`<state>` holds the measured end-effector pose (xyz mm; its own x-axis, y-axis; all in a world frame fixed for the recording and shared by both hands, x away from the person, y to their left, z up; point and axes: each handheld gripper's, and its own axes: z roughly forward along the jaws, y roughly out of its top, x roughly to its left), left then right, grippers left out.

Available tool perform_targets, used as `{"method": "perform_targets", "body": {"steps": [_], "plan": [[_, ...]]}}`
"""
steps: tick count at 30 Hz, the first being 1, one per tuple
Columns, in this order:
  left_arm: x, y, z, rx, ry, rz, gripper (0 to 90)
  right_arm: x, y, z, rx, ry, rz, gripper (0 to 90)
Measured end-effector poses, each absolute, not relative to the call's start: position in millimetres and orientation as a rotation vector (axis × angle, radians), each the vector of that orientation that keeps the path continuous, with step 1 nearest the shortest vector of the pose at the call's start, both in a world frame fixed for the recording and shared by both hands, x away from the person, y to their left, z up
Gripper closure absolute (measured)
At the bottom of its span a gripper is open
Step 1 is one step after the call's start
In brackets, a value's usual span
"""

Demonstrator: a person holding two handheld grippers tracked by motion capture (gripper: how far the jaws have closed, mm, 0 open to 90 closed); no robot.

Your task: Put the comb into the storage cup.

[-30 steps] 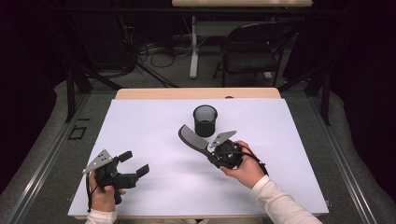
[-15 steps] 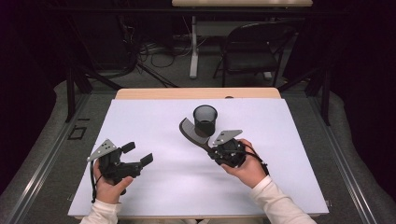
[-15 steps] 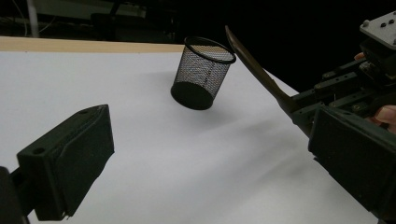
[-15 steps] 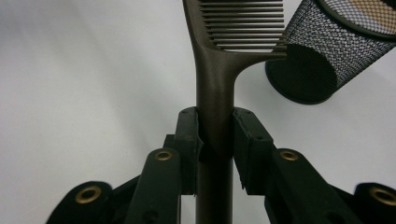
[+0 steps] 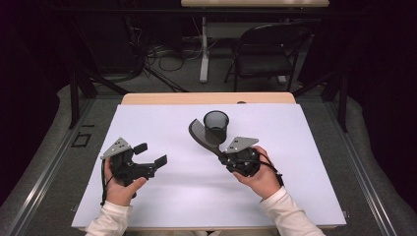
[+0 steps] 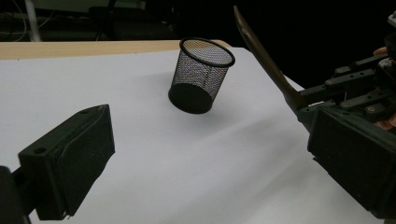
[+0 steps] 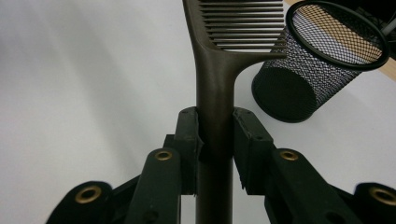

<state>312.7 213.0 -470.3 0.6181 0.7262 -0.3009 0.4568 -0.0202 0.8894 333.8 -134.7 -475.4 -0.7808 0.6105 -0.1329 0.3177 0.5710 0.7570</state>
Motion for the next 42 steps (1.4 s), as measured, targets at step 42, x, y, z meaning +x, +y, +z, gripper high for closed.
{"method": "perform_targets", "body": {"steps": [42], "plan": [[349, 176, -439, 1.68, 1.01, 0.158, 26.2, 321, -125, -488, 0.734, 2.32, 1.122, 72.8]]}}
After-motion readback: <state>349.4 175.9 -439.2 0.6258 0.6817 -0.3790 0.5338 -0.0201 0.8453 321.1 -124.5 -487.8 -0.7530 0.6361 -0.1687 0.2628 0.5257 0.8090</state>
